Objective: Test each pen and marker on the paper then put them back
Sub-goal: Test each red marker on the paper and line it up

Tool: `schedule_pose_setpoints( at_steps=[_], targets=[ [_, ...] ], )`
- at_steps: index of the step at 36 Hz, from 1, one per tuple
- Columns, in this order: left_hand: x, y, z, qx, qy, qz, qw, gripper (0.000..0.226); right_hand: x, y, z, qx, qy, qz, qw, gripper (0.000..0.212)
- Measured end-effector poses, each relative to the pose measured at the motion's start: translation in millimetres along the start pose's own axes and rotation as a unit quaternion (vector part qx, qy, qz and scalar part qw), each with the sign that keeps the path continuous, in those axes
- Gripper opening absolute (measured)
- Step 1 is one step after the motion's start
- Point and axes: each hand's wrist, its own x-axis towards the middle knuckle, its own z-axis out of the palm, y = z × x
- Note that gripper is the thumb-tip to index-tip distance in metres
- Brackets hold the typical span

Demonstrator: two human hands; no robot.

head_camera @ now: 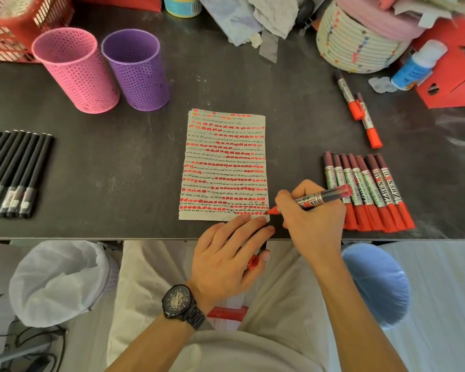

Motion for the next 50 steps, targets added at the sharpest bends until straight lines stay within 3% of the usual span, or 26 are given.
schedule_pose_setpoints(
  at_steps=[12, 18, 23, 27, 29, 32, 34, 37, 42, 50],
  targets=[
    [2, 3, -11, -0.061, -0.044, -0.020, 0.997, 0.033, -9, -3, -6, 0.085, 0.051, 0.016, 0.995, 0.030],
    [-4, 9, -30, -0.152, -0.021, -0.044, 0.987, 0.029, -33, -13, -17, 0.150, 0.014, 0.033, 0.988, 0.021],
    [-23, 16, -56, -0.189, -0.036, -0.117, 0.974, 0.017, -65, -11, -26, 0.245, -0.042, 0.157, 0.956, 0.040],
    [-38, 22, -73, -0.271, -0.146, -0.327, 0.894, 0.019, -89, 1, -30, 0.386, -0.118, 0.264, 0.876, 0.041],
    [-48, 21, -75, -0.325, -0.165, -0.379, 0.851, 0.024, -98, 8, -32, 0.398, -0.146, 0.303, 0.853, 0.038],
    [-56, 17, -80, -0.412, -0.197, -0.421, 0.783, 0.028, -106, 13, -32, 0.376, -0.137, 0.342, 0.850, 0.037],
    [-60, 14, -83, -0.434, -0.217, -0.439, 0.756, 0.028, -109, 15, -31, 0.347, -0.116, 0.349, 0.863, 0.026],
    [-60, 12, -85, -0.444, -0.224, -0.445, 0.745, 0.024, -111, 16, -28, 0.308, -0.087, 0.345, 0.882, 0.038],
    [-54, 9, -86, -0.424, -0.226, -0.441, 0.758, 0.013, -109, 11, -23, 0.260, -0.077, 0.323, 0.907, 0.040],
    [-52, 9, -90, -0.491, -0.228, -0.449, 0.711, 0.035, -109, 11, -21, 0.261, -0.089, 0.281, 0.919, 0.035]
  ],
)
